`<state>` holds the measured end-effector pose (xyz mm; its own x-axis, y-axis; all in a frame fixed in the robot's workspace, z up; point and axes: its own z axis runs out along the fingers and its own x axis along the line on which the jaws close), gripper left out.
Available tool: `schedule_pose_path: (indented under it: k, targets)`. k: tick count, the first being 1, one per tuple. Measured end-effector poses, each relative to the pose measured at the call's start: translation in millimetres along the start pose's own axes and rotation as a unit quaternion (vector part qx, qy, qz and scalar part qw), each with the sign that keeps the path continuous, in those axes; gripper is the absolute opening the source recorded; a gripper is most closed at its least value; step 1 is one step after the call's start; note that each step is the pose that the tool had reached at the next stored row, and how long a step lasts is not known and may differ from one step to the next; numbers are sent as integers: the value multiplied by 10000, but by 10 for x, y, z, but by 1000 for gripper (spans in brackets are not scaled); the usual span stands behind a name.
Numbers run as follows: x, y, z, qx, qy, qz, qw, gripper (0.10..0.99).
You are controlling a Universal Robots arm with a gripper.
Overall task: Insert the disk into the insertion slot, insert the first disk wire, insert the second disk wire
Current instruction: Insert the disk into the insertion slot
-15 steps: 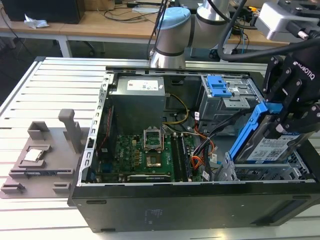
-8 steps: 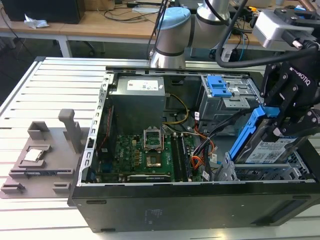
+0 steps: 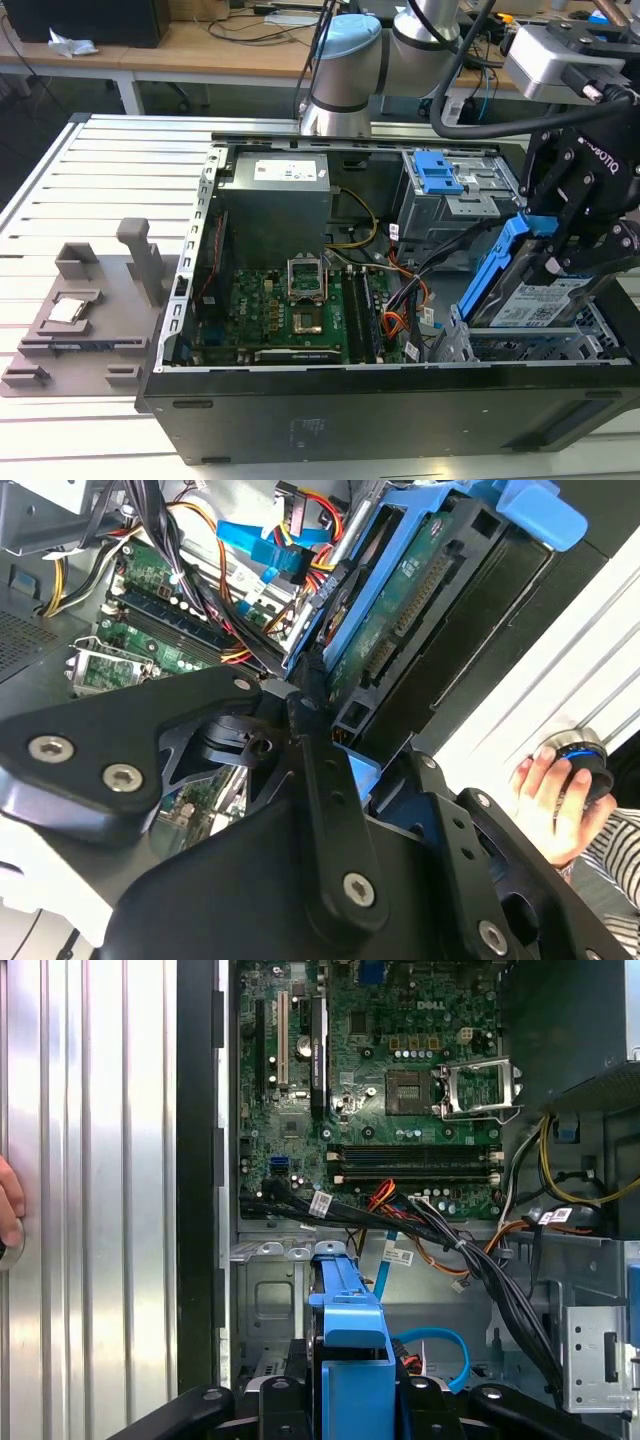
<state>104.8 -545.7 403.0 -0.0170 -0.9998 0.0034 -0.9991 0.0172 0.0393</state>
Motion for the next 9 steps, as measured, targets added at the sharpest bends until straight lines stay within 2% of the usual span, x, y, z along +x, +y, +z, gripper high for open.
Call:
schedule_pose_path:
  k: [2, 3, 7, 8, 9]
  targets:
    - [0, 0, 1, 0, 0, 0, 10000, 373]
    - [0, 0, 1, 0, 2, 0, 10000, 435]
    - [0, 0, 2, 0, 1, 0, 10000, 435]
    - [0, 0, 3, 0, 1, 0, 10000, 420]
    - [0, 0, 4, 0, 1, 0, 10000, 294]
